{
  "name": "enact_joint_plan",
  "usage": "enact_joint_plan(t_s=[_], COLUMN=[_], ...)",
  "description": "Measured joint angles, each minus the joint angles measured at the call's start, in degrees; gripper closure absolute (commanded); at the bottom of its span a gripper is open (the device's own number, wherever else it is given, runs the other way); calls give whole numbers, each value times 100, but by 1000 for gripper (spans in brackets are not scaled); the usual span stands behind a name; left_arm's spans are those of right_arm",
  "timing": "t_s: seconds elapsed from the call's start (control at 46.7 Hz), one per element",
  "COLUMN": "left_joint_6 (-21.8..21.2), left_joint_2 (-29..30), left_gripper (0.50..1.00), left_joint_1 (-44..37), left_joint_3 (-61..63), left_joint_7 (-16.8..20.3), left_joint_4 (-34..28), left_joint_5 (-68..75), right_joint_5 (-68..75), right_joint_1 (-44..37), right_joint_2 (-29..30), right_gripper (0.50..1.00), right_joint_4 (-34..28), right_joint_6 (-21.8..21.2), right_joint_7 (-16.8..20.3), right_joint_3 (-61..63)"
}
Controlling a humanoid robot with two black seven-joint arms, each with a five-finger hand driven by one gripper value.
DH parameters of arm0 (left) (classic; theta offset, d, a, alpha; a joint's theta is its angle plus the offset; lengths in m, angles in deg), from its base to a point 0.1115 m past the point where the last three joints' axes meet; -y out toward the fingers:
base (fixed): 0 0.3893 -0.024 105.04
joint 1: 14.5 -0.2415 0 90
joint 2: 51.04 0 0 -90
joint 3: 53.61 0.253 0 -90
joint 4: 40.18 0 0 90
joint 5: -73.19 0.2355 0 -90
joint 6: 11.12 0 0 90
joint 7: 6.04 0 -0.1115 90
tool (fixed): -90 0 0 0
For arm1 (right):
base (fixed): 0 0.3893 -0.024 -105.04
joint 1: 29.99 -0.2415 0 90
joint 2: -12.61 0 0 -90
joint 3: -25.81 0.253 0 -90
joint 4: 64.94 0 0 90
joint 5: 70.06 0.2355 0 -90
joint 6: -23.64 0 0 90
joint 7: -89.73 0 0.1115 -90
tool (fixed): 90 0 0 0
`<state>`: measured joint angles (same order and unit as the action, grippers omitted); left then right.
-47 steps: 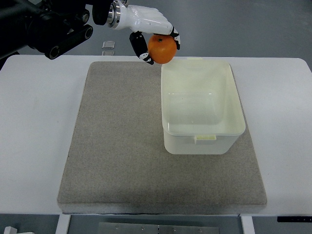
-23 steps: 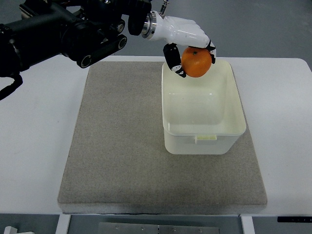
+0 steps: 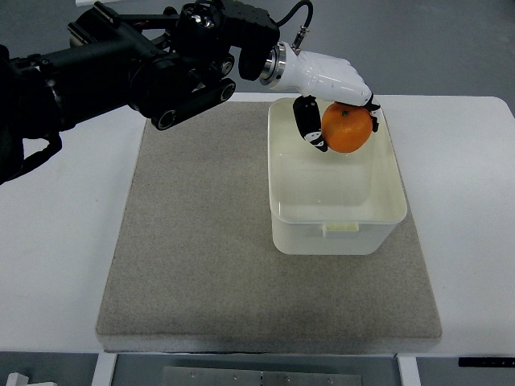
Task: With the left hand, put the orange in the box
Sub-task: 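Open the left hand to drop the orange into the box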
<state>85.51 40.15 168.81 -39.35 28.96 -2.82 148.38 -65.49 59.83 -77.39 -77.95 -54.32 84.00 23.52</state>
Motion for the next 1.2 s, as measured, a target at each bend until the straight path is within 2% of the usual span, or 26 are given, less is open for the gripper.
enact_joint_plan(t_s=[0.021, 0.107, 0.193, 0.3, 0.471, 0.599, 0.77, 0.856, 0.899, 1.198], left_joint_6=[-2, -3, -4, -4, -4, -4, -4, -4, -4, -4], left_joint_2=[1, 22, 12, 14, 58, 58, 65, 65, 65, 66], left_gripper=[1000, 928, 830, 735, 724, 622, 615, 574, 570, 568], left_joint_1=[-7, -25, -77, -93, -102, -125, -136, -137, -137, -137], left_joint_3=[-5, -31, -32, -32, -26, -20, -25, -28, -29, -29], left_joint_7=[0, 0, 0, 0, 0, 0, 0, 0, 0, 0], left_joint_4=[0, 0, -4, -8, -10, -10, -10, -10, -10, -9], left_joint_5=[-1, -53, -198, -267, -278, -278, -289, -301, -307, -358], right_joint_5=[0, 0, 0, 0, 0, 0, 0, 0, 0, 0], right_joint_1=[0, 0, 0, 0, 0, 0, 0, 0, 0, 0], right_joint_2=[0, 0, 0, 0, 0, 0, 0, 0, 0, 0], right_gripper=[556, 556, 556, 556, 556, 556, 556, 556, 556, 556], right_joint_4=[0, 0, 0, 0, 2, 1, 0, 0, 0, 0], right_joint_6=[0, 0, 0, 0, 0, 0, 0, 0, 0, 0], right_joint_7=[0, 0, 0, 0, -2, -1, 1, 1, 1, 1], right_joint_3=[0, 0, 0, 0, 0, 0, 0, 0, 0, 0])
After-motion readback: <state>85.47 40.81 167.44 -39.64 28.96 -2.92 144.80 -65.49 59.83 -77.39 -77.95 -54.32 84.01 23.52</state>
